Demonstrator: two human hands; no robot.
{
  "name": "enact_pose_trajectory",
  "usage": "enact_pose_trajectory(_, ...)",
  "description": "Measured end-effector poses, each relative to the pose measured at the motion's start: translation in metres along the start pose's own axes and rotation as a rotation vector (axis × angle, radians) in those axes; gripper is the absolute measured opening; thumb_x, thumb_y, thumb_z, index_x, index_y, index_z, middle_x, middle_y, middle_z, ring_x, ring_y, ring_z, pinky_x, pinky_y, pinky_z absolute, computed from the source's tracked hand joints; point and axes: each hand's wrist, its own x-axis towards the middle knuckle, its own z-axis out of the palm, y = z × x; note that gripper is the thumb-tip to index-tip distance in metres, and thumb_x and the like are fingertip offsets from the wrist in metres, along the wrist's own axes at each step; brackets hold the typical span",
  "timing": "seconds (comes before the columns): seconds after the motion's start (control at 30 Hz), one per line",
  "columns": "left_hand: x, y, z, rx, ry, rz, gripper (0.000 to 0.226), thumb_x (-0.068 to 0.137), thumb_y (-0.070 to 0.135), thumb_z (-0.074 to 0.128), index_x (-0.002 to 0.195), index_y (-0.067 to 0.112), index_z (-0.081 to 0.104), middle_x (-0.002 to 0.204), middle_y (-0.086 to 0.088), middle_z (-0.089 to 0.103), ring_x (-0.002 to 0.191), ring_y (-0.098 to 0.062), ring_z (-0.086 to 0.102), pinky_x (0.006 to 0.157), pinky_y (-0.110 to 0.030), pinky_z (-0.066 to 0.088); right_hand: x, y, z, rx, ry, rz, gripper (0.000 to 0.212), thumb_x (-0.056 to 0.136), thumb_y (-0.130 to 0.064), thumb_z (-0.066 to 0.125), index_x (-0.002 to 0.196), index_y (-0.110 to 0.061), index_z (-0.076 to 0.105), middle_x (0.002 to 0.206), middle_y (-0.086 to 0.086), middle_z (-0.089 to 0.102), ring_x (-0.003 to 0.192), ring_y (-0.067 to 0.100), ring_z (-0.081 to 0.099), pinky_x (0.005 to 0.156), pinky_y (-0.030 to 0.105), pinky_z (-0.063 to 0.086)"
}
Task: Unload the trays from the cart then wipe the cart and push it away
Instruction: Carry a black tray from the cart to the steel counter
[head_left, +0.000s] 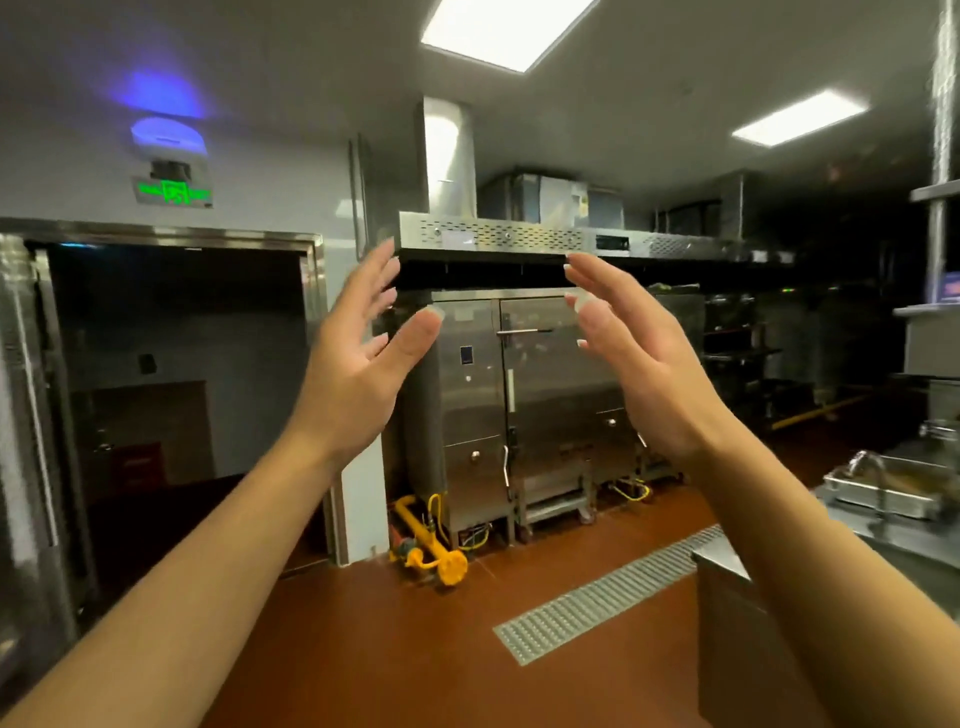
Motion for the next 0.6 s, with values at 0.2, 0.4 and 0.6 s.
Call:
enact_pose_trajectory(0.2, 0.049, -0.082, 0.128, -0.225, -0.118, 0.028, 0.090, 0.083, 0.067, 0.057, 0.160, 0.031, 0.028, 0.162, 0.009, 0.036, 0.146, -0.007, 0.038, 0.108, -0.020, 0.038, 0.011, 0.082, -0.048, -0.210, 0.074, 0.075, 0.074, 0.090, -0.067, 0.044, 0.157, -0.038, 0.033, 0.157, -0.018, 0.041, 0.138, -0.006, 0.043, 0.108, 0.028, 0.043)
enact_pose_trajectory(0.4, 0.094, -0.164, 0.274, -0.470, -0.270, 0.083, 0.095, 0.083, 0.074, 0.058, 0.160, 0.027, 0.028, 0.162, 0.004, 0.038, 0.145, -0.010, 0.041, 0.110, -0.019, 0.040, 0.014, 0.173, -0.116, -0.446, 0.206, 0.230, 0.077, 0.088, -0.069, 0.044, 0.157, -0.036, 0.033, 0.158, -0.015, 0.040, 0.138, -0.003, 0.043, 0.106, 0.028, 0.045)
enact_pose_trajectory(0.6, 0.123, -0.179, 0.453, -0.767, -0.512, 0.086, 0.092, 0.082, 0.074, 0.059, 0.159, 0.032, 0.030, 0.162, 0.006, 0.038, 0.146, -0.013, 0.041, 0.117, -0.040, 0.040, -0.016, 0.220, -0.209, -0.712, 0.458, 0.436, 0.073, 0.092, -0.068, 0.046, 0.157, -0.038, 0.032, 0.157, -0.017, 0.040, 0.138, -0.001, 0.044, 0.110, 0.035, 0.045)
